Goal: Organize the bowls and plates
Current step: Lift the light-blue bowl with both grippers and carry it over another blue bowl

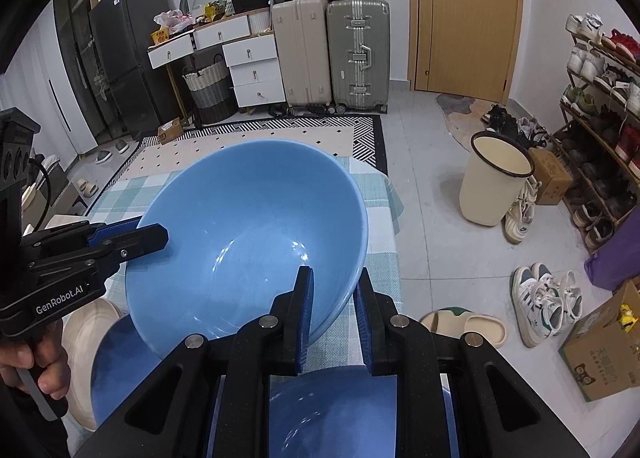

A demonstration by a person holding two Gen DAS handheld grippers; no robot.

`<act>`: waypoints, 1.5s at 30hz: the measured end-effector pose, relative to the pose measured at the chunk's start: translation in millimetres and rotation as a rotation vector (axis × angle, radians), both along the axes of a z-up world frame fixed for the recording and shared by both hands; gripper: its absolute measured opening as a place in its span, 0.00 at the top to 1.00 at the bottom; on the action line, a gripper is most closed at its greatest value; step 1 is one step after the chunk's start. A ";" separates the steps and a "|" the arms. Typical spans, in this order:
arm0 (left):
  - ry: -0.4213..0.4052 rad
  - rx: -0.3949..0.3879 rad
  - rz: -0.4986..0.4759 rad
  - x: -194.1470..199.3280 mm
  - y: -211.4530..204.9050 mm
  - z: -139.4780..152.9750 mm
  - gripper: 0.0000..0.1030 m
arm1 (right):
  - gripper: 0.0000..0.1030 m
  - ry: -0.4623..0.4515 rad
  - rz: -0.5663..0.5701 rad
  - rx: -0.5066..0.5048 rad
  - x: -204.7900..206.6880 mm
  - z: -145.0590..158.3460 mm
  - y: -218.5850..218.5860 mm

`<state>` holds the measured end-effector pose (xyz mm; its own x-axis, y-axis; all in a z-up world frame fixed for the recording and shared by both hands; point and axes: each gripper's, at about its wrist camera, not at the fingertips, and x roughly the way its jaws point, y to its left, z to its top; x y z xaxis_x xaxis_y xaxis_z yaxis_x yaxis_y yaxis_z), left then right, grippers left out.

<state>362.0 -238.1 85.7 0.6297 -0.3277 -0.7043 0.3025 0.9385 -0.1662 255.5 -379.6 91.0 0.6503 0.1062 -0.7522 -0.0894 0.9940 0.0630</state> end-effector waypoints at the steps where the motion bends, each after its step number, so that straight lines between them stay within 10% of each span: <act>1: -0.003 -0.002 -0.001 -1.5 0.6 1.9 0.84 | 0.80 -0.004 0.000 -0.001 -1.0 2.0 -0.2; 45: -0.123 -0.024 -0.019 -136.6 19.1 87.7 0.84 | 0.80 -0.112 0.042 0.025 -87.9 64.4 18.7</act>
